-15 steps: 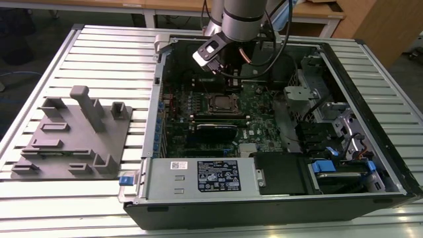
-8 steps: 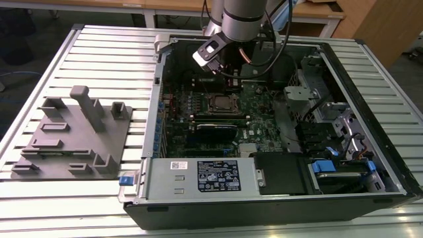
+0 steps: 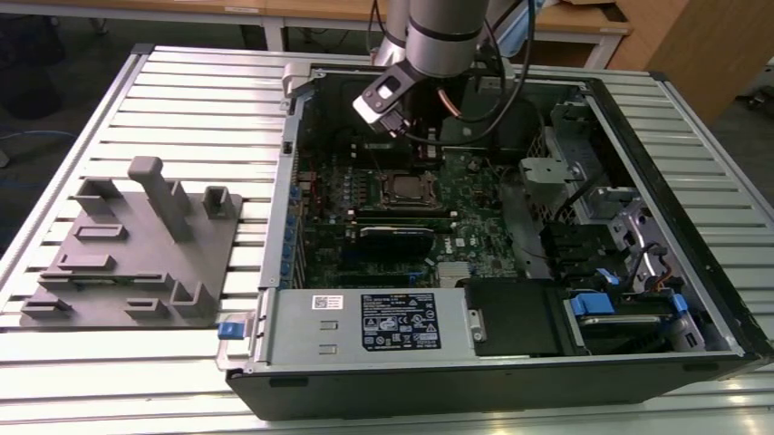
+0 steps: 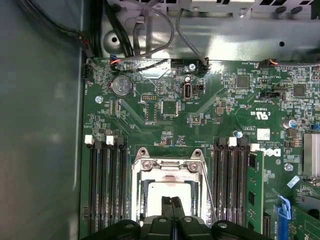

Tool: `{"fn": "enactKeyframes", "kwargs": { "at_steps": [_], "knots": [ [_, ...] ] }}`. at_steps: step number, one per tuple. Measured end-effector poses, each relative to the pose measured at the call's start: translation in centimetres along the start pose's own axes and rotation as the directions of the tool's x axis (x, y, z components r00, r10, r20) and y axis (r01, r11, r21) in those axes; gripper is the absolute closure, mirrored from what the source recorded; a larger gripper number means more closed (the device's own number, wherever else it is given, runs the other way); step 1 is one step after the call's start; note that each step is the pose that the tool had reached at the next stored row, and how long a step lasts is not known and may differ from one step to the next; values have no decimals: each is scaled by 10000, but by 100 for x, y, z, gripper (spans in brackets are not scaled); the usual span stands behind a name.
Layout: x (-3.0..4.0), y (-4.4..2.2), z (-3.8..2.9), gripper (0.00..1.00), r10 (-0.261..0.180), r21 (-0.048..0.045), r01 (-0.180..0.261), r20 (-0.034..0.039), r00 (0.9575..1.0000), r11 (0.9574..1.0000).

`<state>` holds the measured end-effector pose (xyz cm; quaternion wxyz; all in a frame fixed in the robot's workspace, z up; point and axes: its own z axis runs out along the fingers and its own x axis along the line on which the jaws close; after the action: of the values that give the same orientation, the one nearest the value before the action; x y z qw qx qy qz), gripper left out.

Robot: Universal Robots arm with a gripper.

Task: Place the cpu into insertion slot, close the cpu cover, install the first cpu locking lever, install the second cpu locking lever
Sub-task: 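Close the cpu cover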

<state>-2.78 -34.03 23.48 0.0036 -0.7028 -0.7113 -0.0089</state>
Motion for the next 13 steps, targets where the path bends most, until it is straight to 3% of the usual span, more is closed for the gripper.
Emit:
{"fn": "enactKeyframes", "kwargs": {
  "at_steps": [13],
  "knots": [
    [-32,-39,64,90,-195,3,195,0,9998,9998]
  ]
}}
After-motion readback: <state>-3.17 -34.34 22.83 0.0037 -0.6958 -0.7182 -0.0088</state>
